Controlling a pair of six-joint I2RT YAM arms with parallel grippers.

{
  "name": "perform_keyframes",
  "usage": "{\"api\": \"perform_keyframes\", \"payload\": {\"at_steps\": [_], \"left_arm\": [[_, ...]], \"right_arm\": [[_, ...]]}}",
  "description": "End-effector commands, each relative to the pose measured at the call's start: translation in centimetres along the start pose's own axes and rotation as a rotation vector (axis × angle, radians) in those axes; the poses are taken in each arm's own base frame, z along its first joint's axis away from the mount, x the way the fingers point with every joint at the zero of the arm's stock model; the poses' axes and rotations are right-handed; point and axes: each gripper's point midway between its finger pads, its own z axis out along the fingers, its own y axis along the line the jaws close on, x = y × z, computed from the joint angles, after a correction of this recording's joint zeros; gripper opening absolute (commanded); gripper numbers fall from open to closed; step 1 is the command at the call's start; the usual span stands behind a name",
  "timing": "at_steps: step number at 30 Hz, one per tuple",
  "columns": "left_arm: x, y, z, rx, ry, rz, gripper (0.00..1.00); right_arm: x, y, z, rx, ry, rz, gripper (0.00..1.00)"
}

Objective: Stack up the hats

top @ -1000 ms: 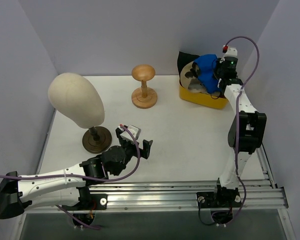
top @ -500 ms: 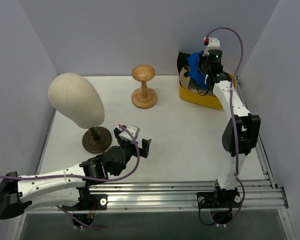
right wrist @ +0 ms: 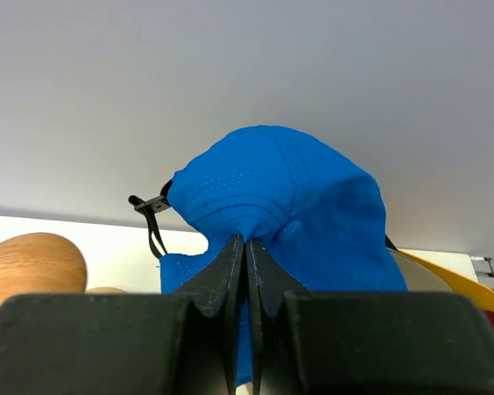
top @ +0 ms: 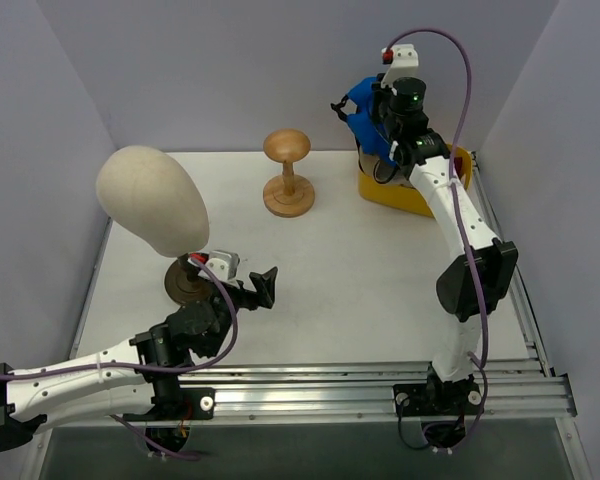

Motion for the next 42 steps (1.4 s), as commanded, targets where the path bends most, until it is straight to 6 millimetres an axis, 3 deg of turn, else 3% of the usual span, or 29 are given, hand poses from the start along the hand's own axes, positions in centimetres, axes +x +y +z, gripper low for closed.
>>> {"api": "perform_keyframes", "payload": {"at_steps": [1,11,19,25,32,37,42], "left_arm": [[-1.5,1.2,-0.4,-0.049,-0.061,-0.072,0.95],[-1.8,1.8,-0.7,-0.063,-0.079,-0.087,0.95],[-1.8,1.7,-0.7,-0.055,-0.079,-0.089,0.95],[-1.6,1.4,-0.6,-0.046,-0.075,-0.085,0.95],[-1.4,1.1,-0.4,-0.042,-0.066,-0.073,0.95],[-1.2,1.0,-0.3,-0.04,-0.061,-0.066,0.95],[-1.4,1.1,-0.3,-0.041,-0.063,-0.069,0.95]], "right_arm": [[-5.2,2.2,-1.5,-0.028,-0.123,0.006,0.0],[-4.5,9.6,-0.7,-0.184,-0.134,0.015,0.0],[-1.6,13.9,0.7,-0.275,-0.109,0.011,0.0],[-0.7,16.7,1.1,-0.341,-0.114,0.023,0.0],[-1.7,19.0,0.4,-0.363,-0.155,0.008,0.0],[-4.3,18.6,-0.8,-0.332,-0.209,0.025,0.0],[-5.6,19.0,-1.9,-0.365,-0.233,0.066,0.0]]}}
